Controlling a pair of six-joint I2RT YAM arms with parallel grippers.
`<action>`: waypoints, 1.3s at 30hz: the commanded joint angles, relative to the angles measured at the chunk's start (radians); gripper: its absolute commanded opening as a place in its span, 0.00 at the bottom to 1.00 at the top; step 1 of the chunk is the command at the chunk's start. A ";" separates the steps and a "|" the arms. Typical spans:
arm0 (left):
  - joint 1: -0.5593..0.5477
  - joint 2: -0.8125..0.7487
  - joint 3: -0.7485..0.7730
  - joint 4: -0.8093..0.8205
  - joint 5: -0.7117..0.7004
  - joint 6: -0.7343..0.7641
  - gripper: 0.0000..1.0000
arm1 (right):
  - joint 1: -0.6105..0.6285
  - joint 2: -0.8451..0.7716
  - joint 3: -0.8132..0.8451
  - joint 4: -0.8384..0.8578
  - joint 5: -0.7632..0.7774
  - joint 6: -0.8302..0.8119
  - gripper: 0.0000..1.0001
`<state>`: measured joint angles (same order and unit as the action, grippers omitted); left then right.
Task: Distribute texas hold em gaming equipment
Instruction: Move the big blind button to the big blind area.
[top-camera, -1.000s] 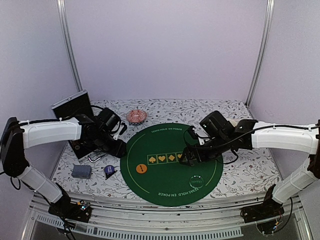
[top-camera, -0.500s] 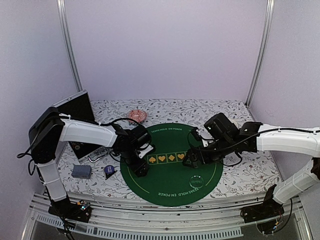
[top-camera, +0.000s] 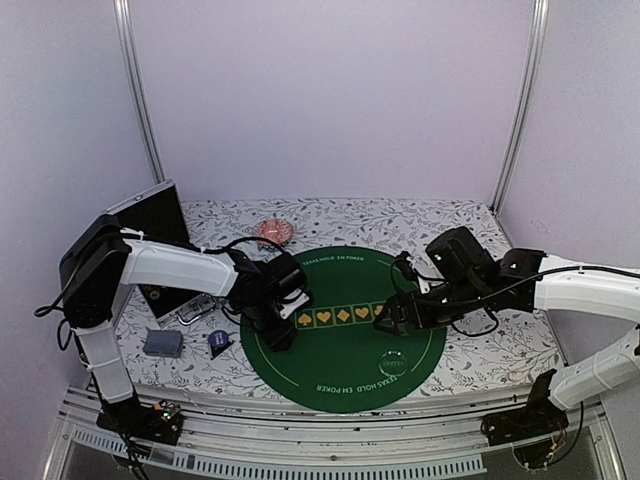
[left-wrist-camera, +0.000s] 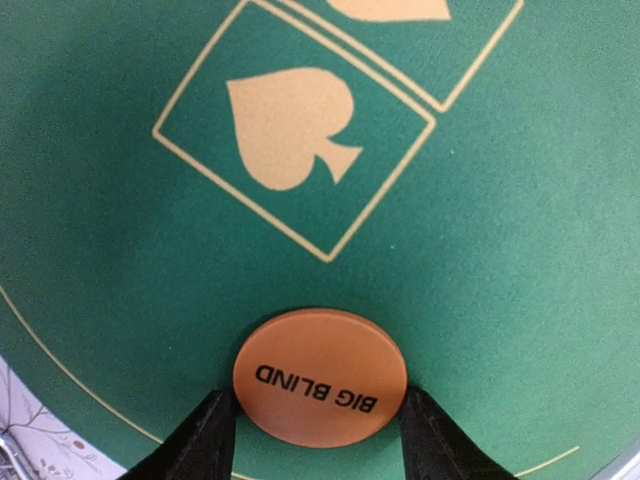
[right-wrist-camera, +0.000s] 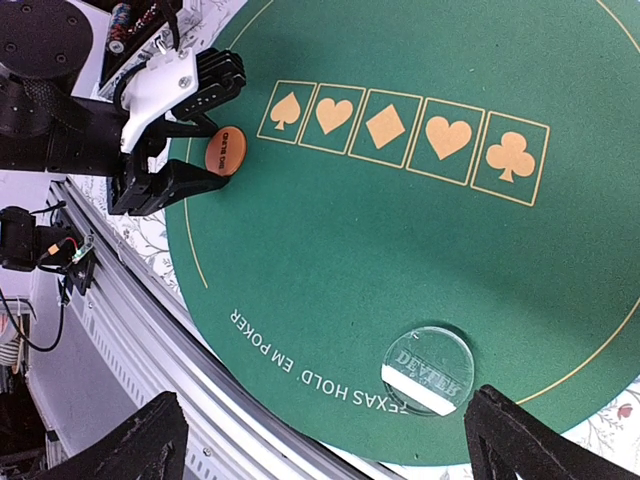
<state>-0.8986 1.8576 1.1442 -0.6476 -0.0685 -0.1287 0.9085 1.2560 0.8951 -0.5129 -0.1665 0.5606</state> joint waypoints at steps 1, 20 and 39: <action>0.039 0.025 -0.007 -0.018 -0.085 -0.012 0.55 | -0.004 -0.015 -0.007 0.028 0.014 0.016 0.99; 0.213 0.090 0.096 0.000 0.002 0.032 0.49 | -0.004 0.087 0.114 -0.001 0.038 0.004 0.99; 0.214 0.254 0.355 0.003 0.035 0.038 0.49 | -0.006 0.107 0.147 -0.001 0.051 -0.033 0.99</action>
<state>-0.6868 2.0304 1.3994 -0.6498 -0.0494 -0.0998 0.9085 1.3808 1.0290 -0.5159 -0.1383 0.5392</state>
